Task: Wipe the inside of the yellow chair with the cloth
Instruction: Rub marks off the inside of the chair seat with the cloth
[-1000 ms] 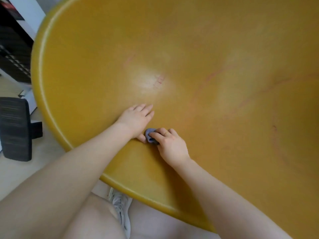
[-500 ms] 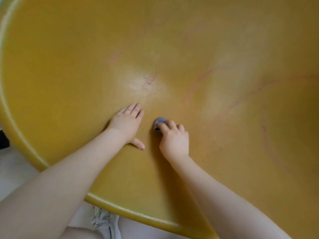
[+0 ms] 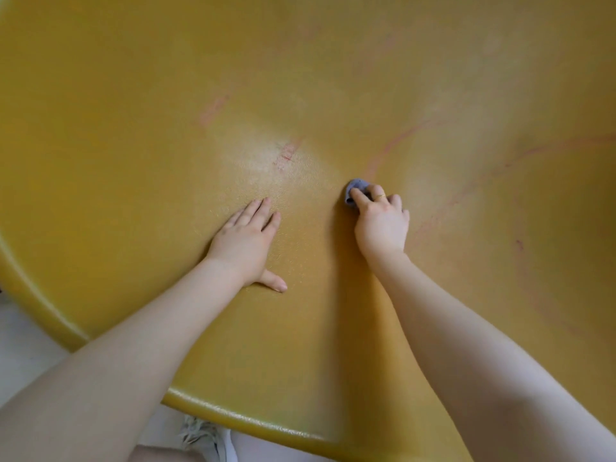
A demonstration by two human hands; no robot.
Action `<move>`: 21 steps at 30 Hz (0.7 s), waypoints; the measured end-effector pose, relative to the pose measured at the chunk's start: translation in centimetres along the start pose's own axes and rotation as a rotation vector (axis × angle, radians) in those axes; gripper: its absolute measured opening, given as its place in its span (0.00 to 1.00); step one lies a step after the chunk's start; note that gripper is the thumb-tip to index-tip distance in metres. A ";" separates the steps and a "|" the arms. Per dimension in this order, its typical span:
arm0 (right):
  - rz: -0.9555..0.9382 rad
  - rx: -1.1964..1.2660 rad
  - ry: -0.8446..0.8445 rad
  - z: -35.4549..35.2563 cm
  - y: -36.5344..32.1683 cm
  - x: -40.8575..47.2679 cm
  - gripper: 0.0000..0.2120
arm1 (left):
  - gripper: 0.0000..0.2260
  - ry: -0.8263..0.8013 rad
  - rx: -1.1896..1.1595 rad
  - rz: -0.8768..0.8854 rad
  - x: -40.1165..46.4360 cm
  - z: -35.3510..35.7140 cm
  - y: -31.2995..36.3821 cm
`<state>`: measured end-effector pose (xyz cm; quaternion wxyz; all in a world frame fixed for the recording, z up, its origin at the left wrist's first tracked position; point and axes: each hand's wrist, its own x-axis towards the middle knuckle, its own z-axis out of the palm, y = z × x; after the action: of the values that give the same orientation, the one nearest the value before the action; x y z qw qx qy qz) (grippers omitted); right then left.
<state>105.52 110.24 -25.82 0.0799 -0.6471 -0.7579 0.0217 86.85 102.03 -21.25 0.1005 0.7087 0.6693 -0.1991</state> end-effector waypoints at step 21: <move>-0.108 0.066 -0.068 0.0 2.0 -3.3 0.22 | 0.55 -0.023 -0.016 -0.052 0.6 0.1 1.0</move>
<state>107.93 107.35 -26.40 0.0763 -0.6013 -0.7927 0.0642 87.81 102.47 -21.68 0.1086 0.6877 0.6881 -0.2043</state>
